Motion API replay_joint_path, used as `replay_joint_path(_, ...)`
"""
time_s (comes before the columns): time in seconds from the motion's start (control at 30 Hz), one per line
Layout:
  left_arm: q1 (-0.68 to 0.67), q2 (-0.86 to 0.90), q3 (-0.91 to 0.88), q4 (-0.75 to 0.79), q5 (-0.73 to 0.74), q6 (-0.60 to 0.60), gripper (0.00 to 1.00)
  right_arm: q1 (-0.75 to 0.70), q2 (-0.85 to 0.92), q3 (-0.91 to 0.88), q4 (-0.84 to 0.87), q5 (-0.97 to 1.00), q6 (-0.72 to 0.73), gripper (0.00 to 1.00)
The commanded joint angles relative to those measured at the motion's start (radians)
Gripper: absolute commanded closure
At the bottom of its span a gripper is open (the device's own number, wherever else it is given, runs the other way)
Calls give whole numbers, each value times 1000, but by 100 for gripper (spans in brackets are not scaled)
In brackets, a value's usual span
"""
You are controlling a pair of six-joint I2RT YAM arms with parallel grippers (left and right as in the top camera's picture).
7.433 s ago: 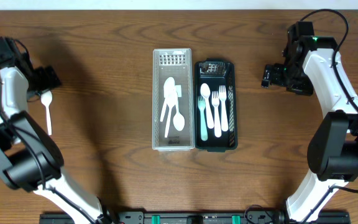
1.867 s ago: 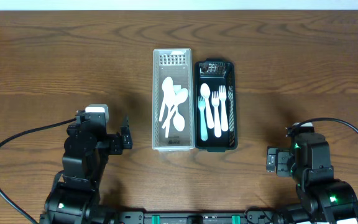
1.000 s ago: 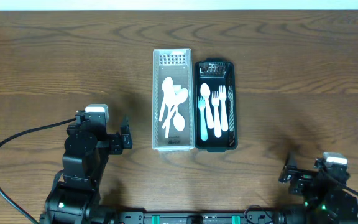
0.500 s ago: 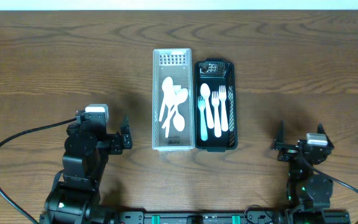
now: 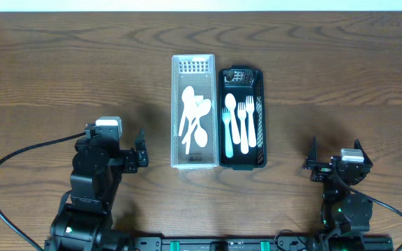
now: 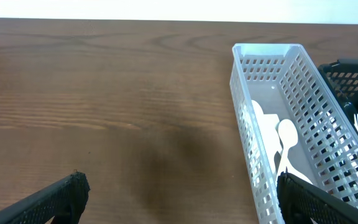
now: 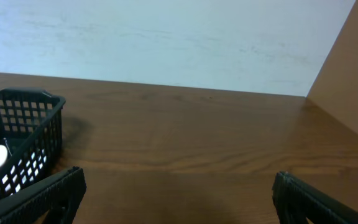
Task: Pack container
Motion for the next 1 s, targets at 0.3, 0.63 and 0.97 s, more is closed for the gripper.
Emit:
replay_joint_path(0.3, -4, -1, 3, 2, -15, 0, 2, -2, -3, -1, -4, 0, -13, 1)
replay_joint_path(0.63, -3, -18, 3, -23, -15, -1, 2, -2, -3, -1, -4, 0, -13, 1)
replay_joint_path(0.97, 72, -282, 3, -272, 22, -1, 2, -2, -3, -1, -4, 0, -13, 1)
